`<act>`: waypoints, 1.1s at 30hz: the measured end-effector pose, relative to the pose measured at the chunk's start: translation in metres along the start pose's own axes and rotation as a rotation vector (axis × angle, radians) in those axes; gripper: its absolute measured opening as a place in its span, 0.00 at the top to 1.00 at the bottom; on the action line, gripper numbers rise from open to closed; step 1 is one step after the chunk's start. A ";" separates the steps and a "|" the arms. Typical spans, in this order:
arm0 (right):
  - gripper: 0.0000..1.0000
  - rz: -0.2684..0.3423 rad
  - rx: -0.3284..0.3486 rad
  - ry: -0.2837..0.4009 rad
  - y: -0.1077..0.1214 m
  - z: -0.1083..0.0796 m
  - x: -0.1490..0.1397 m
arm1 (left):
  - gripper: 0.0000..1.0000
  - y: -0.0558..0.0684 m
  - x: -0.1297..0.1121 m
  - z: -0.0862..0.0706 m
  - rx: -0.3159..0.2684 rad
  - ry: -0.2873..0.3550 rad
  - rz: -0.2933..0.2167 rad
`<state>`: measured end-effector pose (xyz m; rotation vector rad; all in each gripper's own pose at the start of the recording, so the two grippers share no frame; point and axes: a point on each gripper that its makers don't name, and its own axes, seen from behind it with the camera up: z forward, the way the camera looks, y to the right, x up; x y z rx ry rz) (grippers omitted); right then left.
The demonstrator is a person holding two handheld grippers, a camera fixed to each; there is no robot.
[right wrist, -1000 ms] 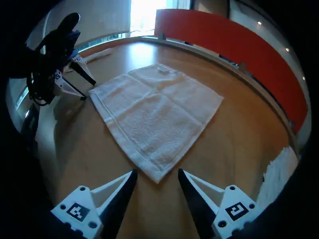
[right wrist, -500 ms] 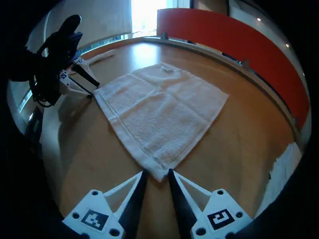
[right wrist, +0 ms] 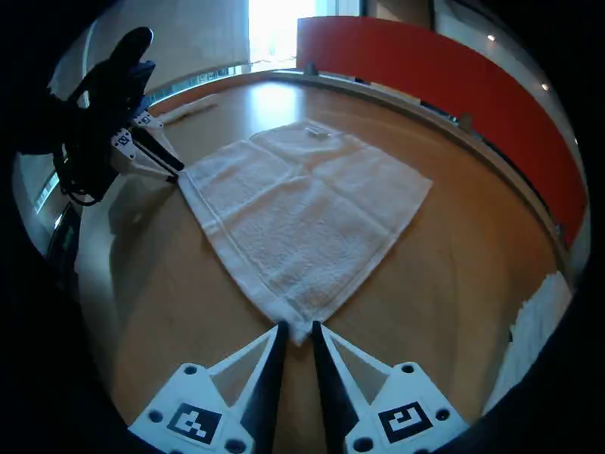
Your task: Fold towel
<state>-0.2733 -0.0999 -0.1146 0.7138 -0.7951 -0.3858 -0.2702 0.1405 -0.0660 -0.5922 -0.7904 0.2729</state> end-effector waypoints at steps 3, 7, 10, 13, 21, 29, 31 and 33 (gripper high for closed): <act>0.77 0.001 -0.001 0.000 0.000 0.000 0.001 | 0.82 0.001 0.000 0.000 0.004 -0.001 0.002; 0.80 0.000 -0.005 -0.001 0.001 0.001 0.002 | 0.89 0.002 0.001 0.000 0.013 0.000 0.011; 0.83 -0.002 -0.009 -0.002 0.002 0.001 0.002 | 0.90 0.002 0.002 -0.002 0.014 -0.001 0.003; 0.84 -0.003 -0.016 0.000 0.003 -0.001 0.004 | 0.91 0.003 0.004 -0.003 0.005 0.001 -0.030; 0.84 -0.009 -0.024 0.021 0.008 -0.010 0.016 | 0.91 0.002 0.015 -0.014 0.002 0.030 -0.094; 0.84 -0.021 -0.039 0.066 0.013 -0.031 0.044 | 0.91 -0.001 0.038 -0.038 0.015 0.066 -0.140; 0.84 -0.026 -0.043 0.080 0.013 -0.039 0.052 | 0.91 -0.003 0.044 -0.046 0.017 0.074 -0.153; 0.84 -0.028 -0.046 0.094 0.013 -0.047 0.061 | 0.91 -0.004 0.050 -0.054 0.019 0.081 -0.165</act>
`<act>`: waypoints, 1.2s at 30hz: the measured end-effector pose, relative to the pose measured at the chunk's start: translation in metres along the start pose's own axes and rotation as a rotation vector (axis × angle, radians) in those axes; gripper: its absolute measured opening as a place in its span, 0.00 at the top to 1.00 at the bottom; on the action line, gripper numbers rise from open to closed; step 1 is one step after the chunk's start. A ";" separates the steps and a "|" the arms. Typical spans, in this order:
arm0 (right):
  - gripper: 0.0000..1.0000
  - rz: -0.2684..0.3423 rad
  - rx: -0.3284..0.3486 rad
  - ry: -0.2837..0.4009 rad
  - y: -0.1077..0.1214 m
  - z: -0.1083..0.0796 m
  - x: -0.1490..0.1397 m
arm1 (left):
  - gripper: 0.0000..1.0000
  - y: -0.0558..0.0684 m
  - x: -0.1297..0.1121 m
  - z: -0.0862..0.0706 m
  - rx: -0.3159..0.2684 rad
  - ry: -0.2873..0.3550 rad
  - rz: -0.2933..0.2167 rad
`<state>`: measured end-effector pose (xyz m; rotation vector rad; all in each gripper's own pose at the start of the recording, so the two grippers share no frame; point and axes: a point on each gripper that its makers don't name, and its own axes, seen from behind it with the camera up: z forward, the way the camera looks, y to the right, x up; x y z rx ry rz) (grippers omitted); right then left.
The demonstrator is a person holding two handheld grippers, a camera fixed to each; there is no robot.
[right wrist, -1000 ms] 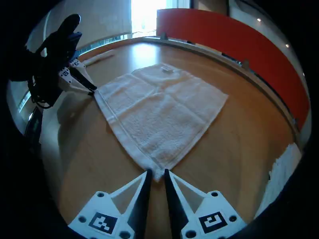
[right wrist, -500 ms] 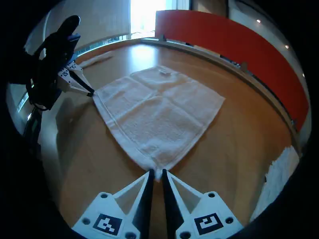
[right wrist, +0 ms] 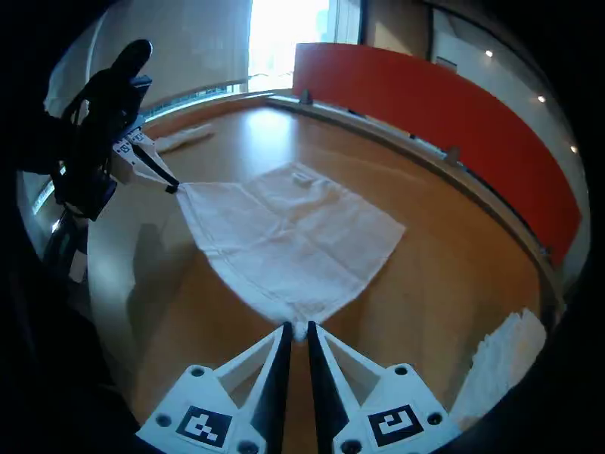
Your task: Fold towel
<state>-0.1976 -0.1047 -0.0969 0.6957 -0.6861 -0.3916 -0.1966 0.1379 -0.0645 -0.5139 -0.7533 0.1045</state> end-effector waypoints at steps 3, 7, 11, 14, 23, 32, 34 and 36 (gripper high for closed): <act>0.85 0.010 -0.002 0.025 0.000 -0.011 0.014 | 0.91 0.000 0.008 -0.010 0.002 0.005 -0.016; 0.85 0.026 -0.006 0.053 0.002 -0.024 0.030 | 0.91 0.001 0.017 -0.024 -0.001 0.014 -0.043; 0.85 0.035 -0.008 0.077 0.002 -0.037 0.043 | 0.91 0.007 0.026 -0.037 -0.007 0.024 -0.069; 0.85 0.043 -0.006 0.090 0.001 -0.045 0.050 | 0.91 0.011 0.033 -0.047 -0.013 0.032 -0.080; 0.86 0.063 0.007 0.112 -0.003 -0.064 0.062 | 0.91 0.019 0.045 -0.068 -0.027 0.050 -0.104; 0.86 0.064 0.017 0.117 -0.006 -0.069 0.066 | 0.91 0.023 0.041 -0.072 -0.031 0.042 -0.109; 0.86 0.063 0.016 0.117 -0.006 -0.069 0.067 | 0.91 0.023 0.041 -0.071 -0.032 0.042 -0.112; 0.86 0.063 0.016 0.117 -0.005 -0.069 0.068 | 0.91 0.023 0.041 -0.071 -0.032 0.043 -0.117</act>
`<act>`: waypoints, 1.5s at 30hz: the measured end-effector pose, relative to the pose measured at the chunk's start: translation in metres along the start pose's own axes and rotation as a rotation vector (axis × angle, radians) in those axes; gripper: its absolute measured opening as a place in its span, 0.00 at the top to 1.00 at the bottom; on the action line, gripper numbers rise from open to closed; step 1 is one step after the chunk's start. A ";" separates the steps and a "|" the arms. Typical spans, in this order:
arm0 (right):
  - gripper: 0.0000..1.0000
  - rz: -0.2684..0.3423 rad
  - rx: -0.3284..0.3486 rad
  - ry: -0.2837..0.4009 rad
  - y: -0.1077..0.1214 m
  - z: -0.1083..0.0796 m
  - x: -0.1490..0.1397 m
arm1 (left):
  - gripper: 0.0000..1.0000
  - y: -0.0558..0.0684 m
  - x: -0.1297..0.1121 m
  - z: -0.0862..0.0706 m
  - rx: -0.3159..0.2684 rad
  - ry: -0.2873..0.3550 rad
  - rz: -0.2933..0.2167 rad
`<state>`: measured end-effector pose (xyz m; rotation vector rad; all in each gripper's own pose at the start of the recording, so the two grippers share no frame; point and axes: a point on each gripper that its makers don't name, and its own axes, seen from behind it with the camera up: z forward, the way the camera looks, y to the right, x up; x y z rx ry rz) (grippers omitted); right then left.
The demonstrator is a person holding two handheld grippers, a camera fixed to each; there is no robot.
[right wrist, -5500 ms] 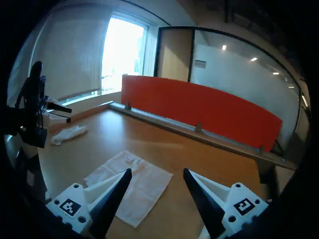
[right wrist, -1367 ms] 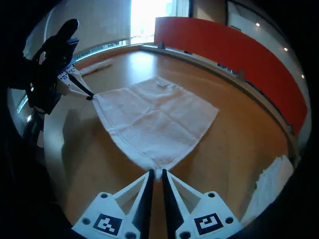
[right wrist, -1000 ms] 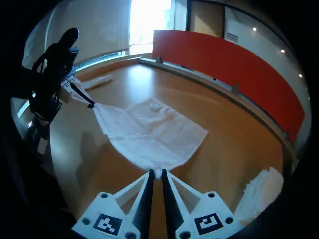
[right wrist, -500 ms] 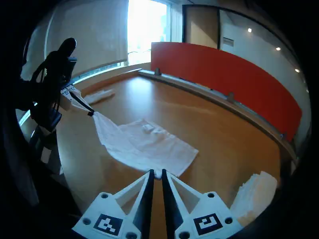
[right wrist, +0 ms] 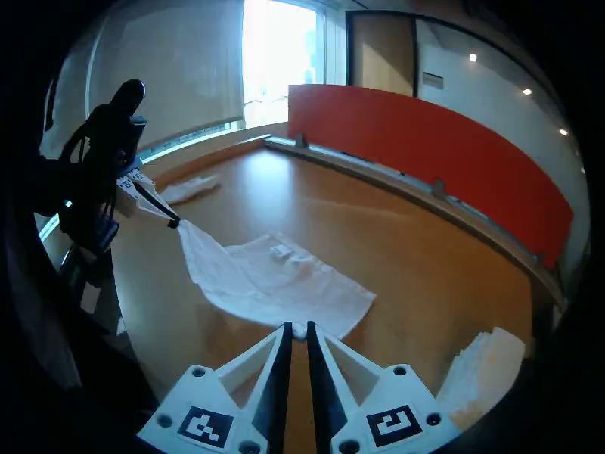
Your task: Fold towel
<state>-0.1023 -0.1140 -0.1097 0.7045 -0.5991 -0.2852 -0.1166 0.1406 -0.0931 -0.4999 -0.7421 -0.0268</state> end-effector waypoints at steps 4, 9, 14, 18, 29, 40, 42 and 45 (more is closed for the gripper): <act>0.86 0.005 -0.003 -0.001 0.004 0.004 0.000 | 0.91 -0.003 0.003 0.004 0.003 0.004 -0.015; 0.86 0.011 -0.009 -0.007 0.012 0.015 0.000 | 0.91 -0.010 0.008 0.013 0.008 0.009 -0.030; 0.86 0.018 -0.020 -0.015 0.026 0.031 0.002 | 0.91 -0.020 0.015 0.029 0.017 0.010 -0.053; 0.86 0.022 -0.030 -0.020 0.039 0.043 0.005 | 0.91 -0.027 0.020 0.043 0.020 0.008 -0.072; 0.86 0.014 -0.067 -0.061 0.075 0.082 0.000 | 0.91 -0.052 0.033 0.085 0.039 -0.003 -0.098; 0.86 0.055 -0.083 -0.127 0.095 0.123 -0.023 | 0.91 -0.072 0.033 0.133 0.046 -0.049 -0.113; 0.86 0.066 -0.087 -0.135 0.098 0.128 -0.027 | 0.91 -0.075 0.032 0.140 0.048 -0.057 -0.118; 0.86 0.077 -0.094 -0.140 0.102 0.135 -0.030 | 0.91 -0.080 0.031 0.149 0.051 -0.064 -0.129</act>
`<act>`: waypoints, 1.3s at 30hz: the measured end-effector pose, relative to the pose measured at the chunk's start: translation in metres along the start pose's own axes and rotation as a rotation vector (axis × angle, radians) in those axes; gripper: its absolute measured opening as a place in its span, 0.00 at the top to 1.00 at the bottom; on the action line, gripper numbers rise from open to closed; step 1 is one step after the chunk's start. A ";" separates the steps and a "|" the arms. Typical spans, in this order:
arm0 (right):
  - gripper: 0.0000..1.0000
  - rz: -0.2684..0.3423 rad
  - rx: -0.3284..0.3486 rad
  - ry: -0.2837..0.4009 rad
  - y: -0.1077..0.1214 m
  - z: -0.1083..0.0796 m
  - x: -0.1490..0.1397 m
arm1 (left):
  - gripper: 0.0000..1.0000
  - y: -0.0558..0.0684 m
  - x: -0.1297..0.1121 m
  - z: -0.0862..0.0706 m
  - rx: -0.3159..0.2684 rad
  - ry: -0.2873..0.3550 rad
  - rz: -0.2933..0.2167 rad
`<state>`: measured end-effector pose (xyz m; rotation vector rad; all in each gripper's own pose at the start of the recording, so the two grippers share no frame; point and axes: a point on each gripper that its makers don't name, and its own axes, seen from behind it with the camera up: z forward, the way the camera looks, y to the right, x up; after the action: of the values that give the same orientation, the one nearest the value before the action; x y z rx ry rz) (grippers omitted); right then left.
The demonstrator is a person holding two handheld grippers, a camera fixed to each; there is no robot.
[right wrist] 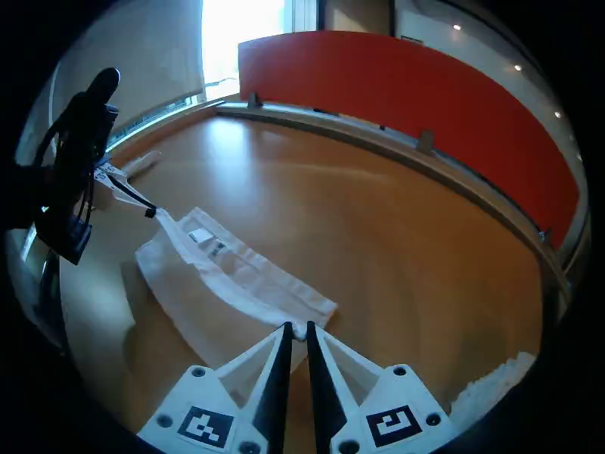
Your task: Fold towel
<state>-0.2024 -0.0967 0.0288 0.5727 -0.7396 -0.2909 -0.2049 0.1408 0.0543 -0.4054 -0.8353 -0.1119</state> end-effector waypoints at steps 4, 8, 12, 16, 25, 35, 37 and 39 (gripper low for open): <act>0.86 0.000 -0.011 -0.006 0.004 0.008 -0.002 | 0.91 -0.005 0.001 0.010 0.001 -0.005 -0.024; 0.84 0.000 -0.022 -0.008 0.006 0.016 -0.003 | 0.90 -0.010 0.001 0.019 0.014 -0.009 -0.045; 0.72 0.005 -0.026 -0.010 0.006 0.021 -0.002 | 0.84 -0.015 0.002 0.025 0.031 -0.009 -0.059; 0.54 0.000 -0.034 -0.005 0.007 0.021 -0.001 | 0.60 -0.017 0.004 0.025 0.040 -0.005 -0.061; 0.32 0.002 -0.041 0.007 0.007 0.017 0.000 | 0.18 -0.023 0.006 0.019 0.067 0.004 -0.033; 0.20 -0.003 -0.047 0.026 0.003 0.001 0.001 | 0.13 -0.022 0.004 0.005 0.081 0.021 -0.029; 0.20 -0.006 -0.047 0.028 0.001 -0.003 -0.001 | 0.13 -0.022 0.002 0.001 0.087 0.024 -0.028; 0.18 -0.007 -0.048 0.030 -0.001 -0.007 -0.002 | 0.13 -0.022 -0.001 -0.004 0.094 0.026 -0.029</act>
<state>-0.1991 -0.0935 0.0227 0.5334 -0.6995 -0.3055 -0.2084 0.1190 0.0576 -0.3027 -0.8179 -0.1037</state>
